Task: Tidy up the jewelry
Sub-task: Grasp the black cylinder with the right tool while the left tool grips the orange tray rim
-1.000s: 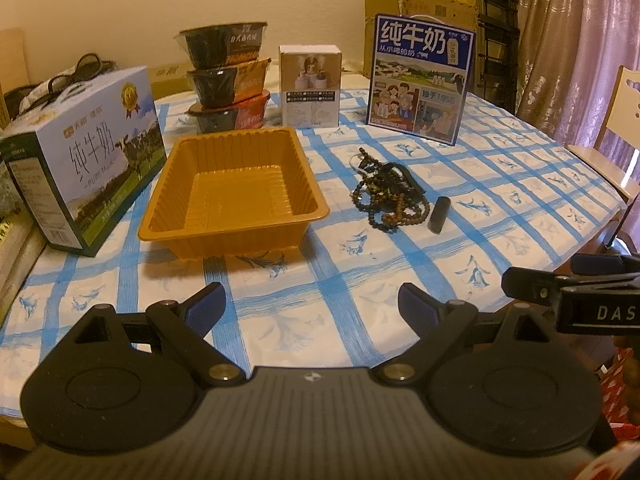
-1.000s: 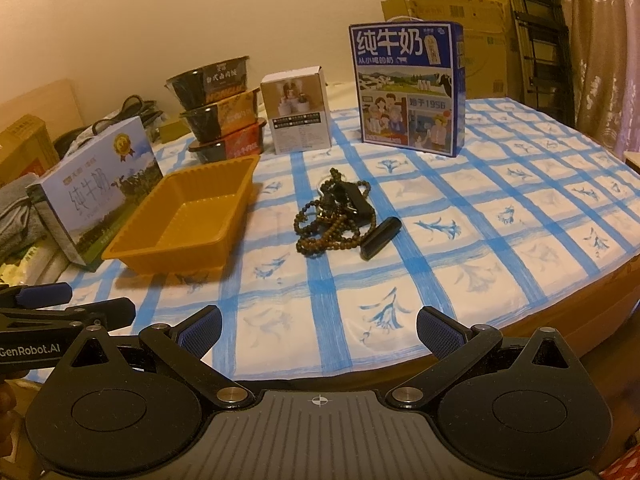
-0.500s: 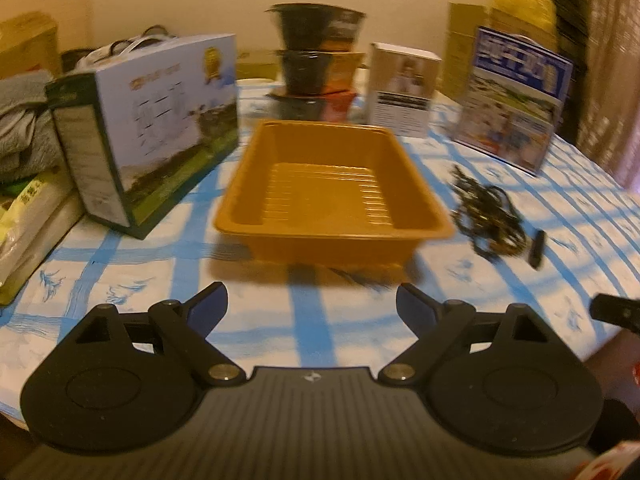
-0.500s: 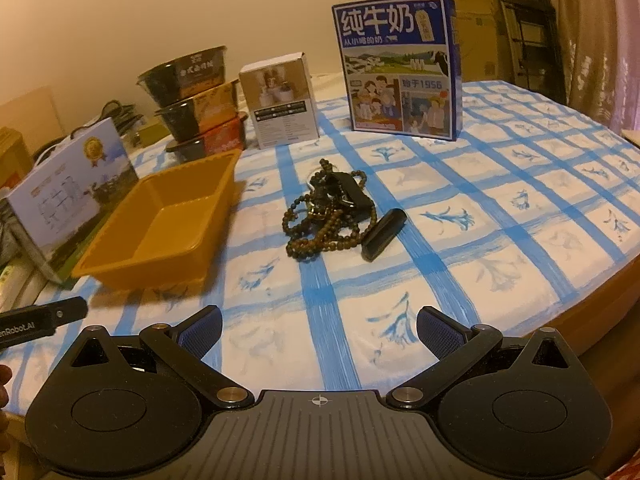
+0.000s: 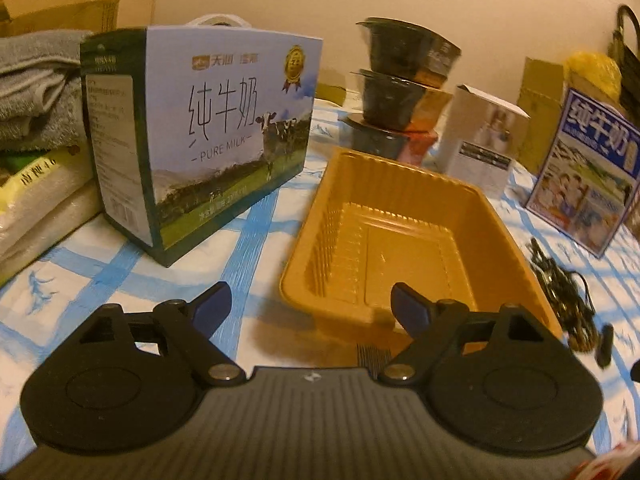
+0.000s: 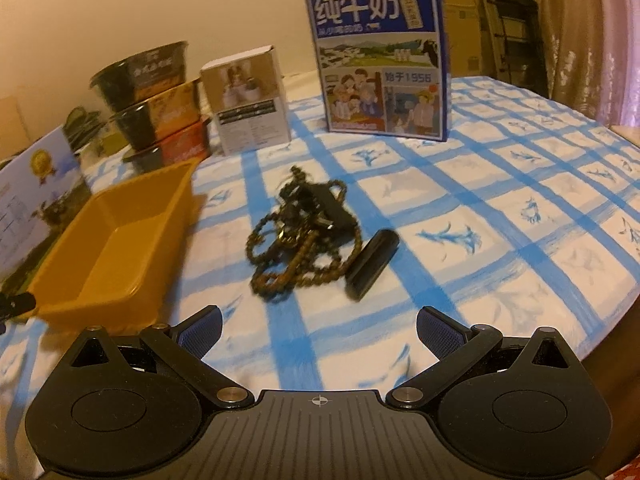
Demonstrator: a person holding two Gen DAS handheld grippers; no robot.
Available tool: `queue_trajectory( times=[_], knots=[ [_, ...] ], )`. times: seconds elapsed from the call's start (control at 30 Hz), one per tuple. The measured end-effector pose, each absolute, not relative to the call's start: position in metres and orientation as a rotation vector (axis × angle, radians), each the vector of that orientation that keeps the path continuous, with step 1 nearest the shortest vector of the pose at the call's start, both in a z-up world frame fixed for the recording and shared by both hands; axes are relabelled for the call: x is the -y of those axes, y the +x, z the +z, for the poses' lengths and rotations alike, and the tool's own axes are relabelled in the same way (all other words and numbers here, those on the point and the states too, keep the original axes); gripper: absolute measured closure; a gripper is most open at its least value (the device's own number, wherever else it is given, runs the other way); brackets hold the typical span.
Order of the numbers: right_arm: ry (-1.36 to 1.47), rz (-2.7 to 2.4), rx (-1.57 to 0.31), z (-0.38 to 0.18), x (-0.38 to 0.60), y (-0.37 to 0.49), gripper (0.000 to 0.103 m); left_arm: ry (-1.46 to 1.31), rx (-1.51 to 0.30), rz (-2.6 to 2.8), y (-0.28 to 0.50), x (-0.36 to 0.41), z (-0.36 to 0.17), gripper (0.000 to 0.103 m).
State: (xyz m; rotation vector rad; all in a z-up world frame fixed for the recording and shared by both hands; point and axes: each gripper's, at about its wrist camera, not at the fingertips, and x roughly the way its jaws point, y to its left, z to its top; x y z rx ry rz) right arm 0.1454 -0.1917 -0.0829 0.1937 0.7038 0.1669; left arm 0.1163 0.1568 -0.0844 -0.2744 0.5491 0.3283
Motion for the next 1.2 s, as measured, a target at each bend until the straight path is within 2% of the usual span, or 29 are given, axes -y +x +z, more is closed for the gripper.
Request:
queue_trajectory(
  times=[0.23,0.67,0.73,0.8,0.9,1.07,1.2],
  knots=[
    [0.201,0.146,-0.703,-0.090,0.196,0.166,0.000,-0.351,-0.533,0.358,0.143,-0.166,-0.104,0.033],
    [0.226,0.113,-0.715,-0.109,0.209,0.185,0.000,-0.319,-0.500,0.382,0.170,-0.160,-0.123,0.060],
    [0.231,0.107,-0.713,-0.110,0.212,0.187,0.000,-0.310,-0.494,0.379,0.171,-0.160,-0.123,0.067],
    [0.237,0.103,-0.710,-0.111,0.215,0.190,0.000,-0.305,-0.484,0.370,0.171,-0.160,-0.123,0.080],
    [0.239,0.098,-0.703,-0.113,0.218,0.192,0.000,-0.282,-0.473,0.341,0.170,-0.158,-0.121,0.095],
    [0.227,0.111,-0.686,-0.112,0.220,0.194,0.000,-0.216,-0.428,0.270,0.167,-0.148,-0.113,0.101],
    [0.215,0.126,-0.665,-0.110,0.221,0.195,0.002,-0.161,-0.400,0.222,0.166,-0.141,-0.106,0.101]
  ],
)
